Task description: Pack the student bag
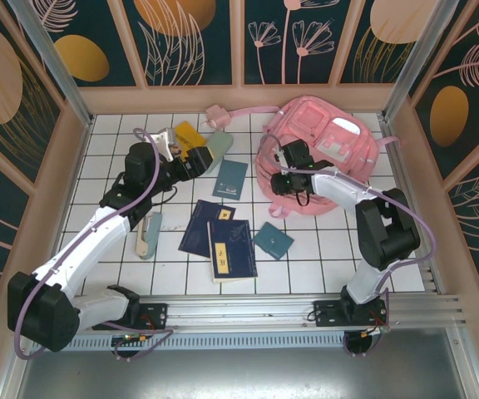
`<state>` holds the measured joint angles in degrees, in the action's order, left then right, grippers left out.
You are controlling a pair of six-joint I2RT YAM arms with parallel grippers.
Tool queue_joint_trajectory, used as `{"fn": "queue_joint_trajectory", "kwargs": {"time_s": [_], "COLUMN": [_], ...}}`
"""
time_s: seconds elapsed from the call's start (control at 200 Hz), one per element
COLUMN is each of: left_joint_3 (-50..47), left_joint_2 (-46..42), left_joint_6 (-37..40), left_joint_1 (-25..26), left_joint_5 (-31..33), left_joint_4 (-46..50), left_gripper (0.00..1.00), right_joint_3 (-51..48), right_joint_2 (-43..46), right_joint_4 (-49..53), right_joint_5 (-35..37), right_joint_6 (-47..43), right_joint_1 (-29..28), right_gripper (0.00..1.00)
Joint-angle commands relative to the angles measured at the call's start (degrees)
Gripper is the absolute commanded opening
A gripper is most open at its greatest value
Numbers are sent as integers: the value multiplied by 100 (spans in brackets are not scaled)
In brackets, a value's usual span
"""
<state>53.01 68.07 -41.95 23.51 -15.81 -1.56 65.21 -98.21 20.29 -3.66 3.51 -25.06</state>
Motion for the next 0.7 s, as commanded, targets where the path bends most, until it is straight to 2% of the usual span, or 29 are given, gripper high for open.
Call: {"fn": "queue_joint_trajectory", "kwargs": {"time_s": [0.0, 0.09, 0.145, 0.235, 0.4, 0.696], "left_joint_3": [-80, -103, -116, -141, -95, 209], "left_joint_2": [-62, -57, -57, -66, -55, 285], "left_joint_6": [84, 74, 70, 50, 124, 158], "left_joint_1": [-41, -37, -41, -40, -39, -39], "left_joint_5": [-60, -105, -114, -115, 82, 507], "left_joint_4": [-274, -301, -309, -320, -104, 465], "left_gripper": [96, 96, 95, 95, 97, 99], "right_joint_3": [45, -23, -68, -107, 36, 947], "right_joint_2": [278, 268, 269, 266, 519, 1445], "right_joint_4": [-87, -101, -138, -192, -236, -21], "right_joint_5": [-234, -288, -375, -597, -762, 119], "right_joint_6": [133, 137, 165, 241, 391, 1015], "right_joint_1": [148, 202, 240, 334, 368, 552], "right_gripper": [35, 34, 27, 0, 0, 0]}}
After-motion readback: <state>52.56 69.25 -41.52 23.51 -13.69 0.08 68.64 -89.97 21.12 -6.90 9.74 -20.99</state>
